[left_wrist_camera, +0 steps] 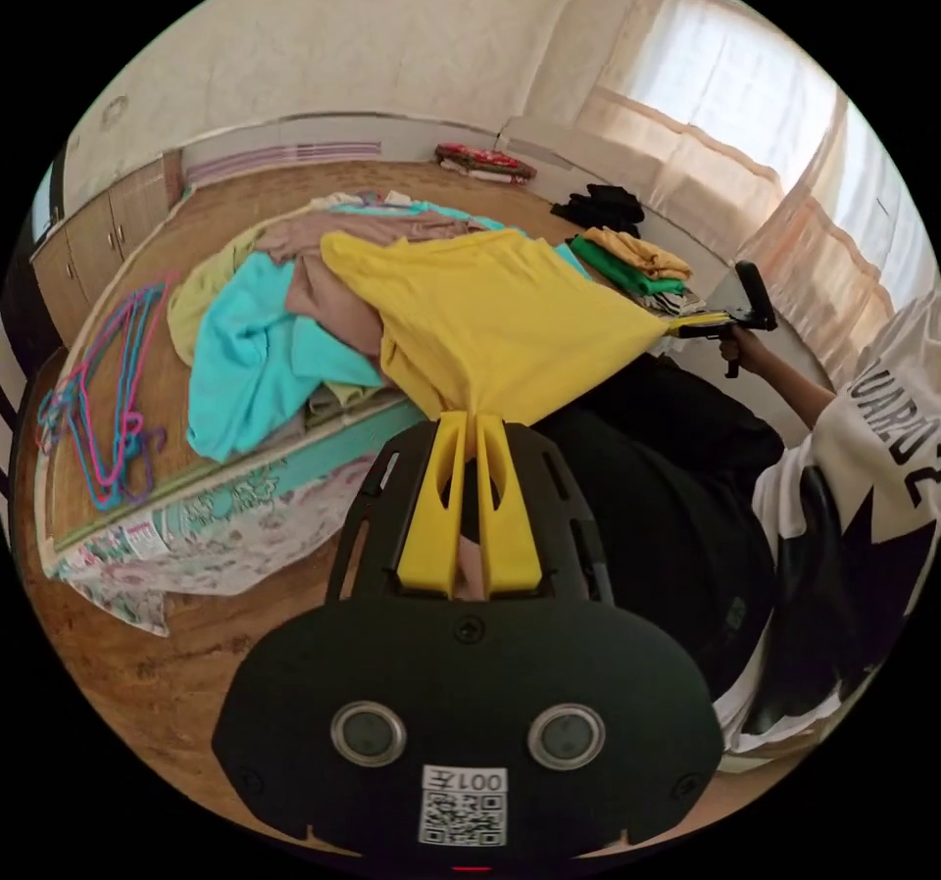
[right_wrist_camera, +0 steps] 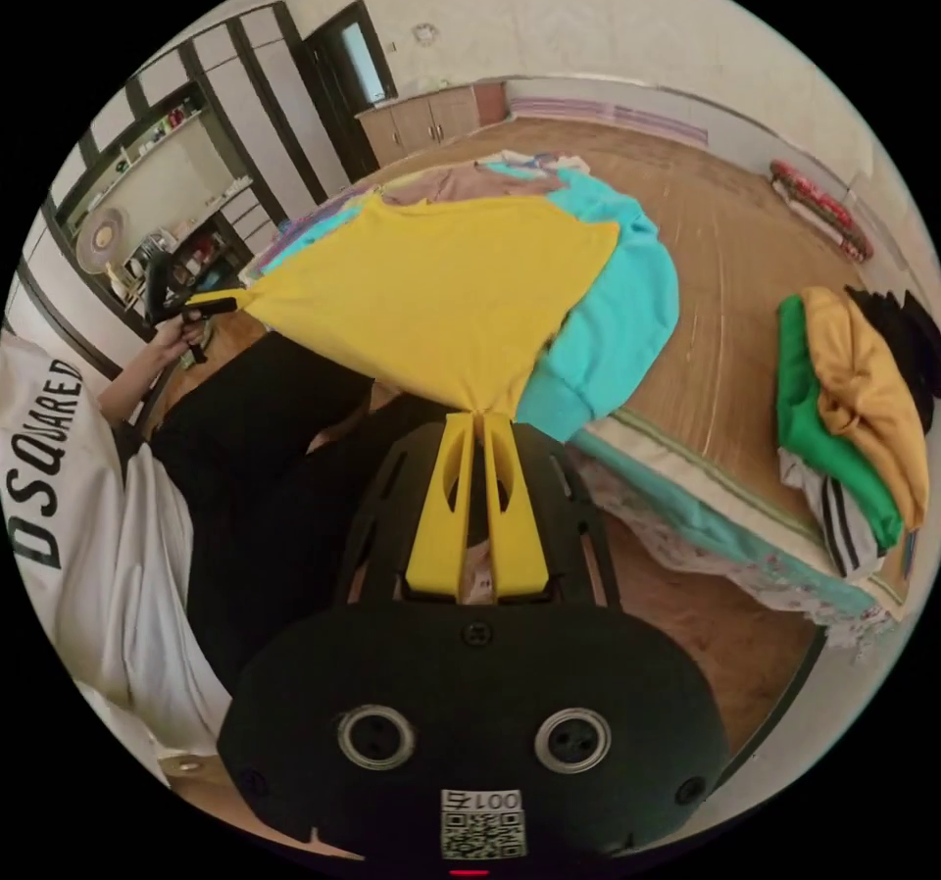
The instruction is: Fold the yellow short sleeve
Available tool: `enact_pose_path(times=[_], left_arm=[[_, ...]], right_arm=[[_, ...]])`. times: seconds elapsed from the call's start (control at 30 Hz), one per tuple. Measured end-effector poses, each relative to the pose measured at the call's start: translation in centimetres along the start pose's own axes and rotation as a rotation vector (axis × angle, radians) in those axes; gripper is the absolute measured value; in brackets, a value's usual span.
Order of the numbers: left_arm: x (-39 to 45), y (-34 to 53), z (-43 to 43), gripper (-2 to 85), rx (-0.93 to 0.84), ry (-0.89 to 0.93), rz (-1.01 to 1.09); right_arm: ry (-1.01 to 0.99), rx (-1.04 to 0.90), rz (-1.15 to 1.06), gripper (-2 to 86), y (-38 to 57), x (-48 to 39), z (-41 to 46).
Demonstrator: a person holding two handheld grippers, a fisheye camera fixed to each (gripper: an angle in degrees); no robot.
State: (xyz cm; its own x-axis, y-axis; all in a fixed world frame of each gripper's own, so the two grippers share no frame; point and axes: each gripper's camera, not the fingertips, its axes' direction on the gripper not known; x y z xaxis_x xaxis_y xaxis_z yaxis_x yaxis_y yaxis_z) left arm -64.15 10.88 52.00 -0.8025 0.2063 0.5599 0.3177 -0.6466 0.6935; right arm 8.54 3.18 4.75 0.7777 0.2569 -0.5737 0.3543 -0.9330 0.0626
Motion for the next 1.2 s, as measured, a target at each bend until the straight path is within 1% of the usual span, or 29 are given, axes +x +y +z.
enact_pose_path(times=[0.07,0.2,0.37,0.43,0.5,0.57,0.67,0.77,0.87,0.93,1.03,1.07,1.1,1.13,1.2], left_arm=[[0.1,1.2,0.2,-0.8,0.003,0.003,-0.025],[0.5,2.9,-1.4,-0.9,0.057,0.012,-0.058],[1.9,4.1,-4.7,-1.0,0.085,0.007,0.001],[2.1,5.2,-5.2,-0.9,0.072,0.035,0.006],[2.0,6.9,-4.5,-0.9,0.008,0.068,-0.022],[2.1,8.0,-3.8,-0.9,-0.026,0.074,-0.049],[2.6,8.8,-4.4,-1.0,0.022,0.071,-0.091],[3.3,8.3,-6.9,-1.0,0.068,0.088,-0.058],[4.3,7.3,-9.5,-1.0,0.043,0.106,0.022],[4.6,7.0,-10.4,-1.0,0.028,0.124,0.042],[4.2,5.5,-11.1,-1.0,0.053,0.122,0.041],[3.5,4.3,-11.2,-1.0,0.074,0.097,0.03],[2.5,2.6,-11.2,-1.0,0.076,0.061,0.01],[1.9,1.6,-11.0,-1.0,0.069,0.051,0.008],[-0.2,-2.4,-9.7,-0.9,0.064,0.047,0.044]], right_arm=[[0.018,-0.034,0.014,1.0,1.0,0.0,0.7],[0.036,0.043,0.03,0.9,2.3,-0.5,-1.0],[0.025,0.08,-0.014,0.7,3.5,-1.5,-4.2],[-0.003,0.073,-0.022,0.6,4.4,-1.7,-4.7],[-0.05,0.029,-0.005,0.6,5.8,-1.4,-3.9],[-0.05,-0.008,0.021,0.6,6.7,-1.2,-2.8],[-0.039,-0.004,0.048,0.6,7.3,-1.5,-2.5],[-0.046,0.034,0.006,0.6,7.1,-1.9,-4.8],[-0.113,0.045,-0.053,0.6,7.0,-1.9,-7.6],[-0.162,0.045,-0.054,0.5,7.1,-1.5,-8.6],[-0.184,0.117,-0.001,0.4,6.4,-0.5,-9.6],[-0.163,0.165,0.05,0.5,5.5,0.4,-10.0],[-0.096,0.229,0.129,0.6,4.4,1.8,-10.7],[-0.082,0.259,0.16,0.6,3.8,2.5,-11.0],[-0.13,0.359,0.176,1.1,0.8,5.1,-11.8]])
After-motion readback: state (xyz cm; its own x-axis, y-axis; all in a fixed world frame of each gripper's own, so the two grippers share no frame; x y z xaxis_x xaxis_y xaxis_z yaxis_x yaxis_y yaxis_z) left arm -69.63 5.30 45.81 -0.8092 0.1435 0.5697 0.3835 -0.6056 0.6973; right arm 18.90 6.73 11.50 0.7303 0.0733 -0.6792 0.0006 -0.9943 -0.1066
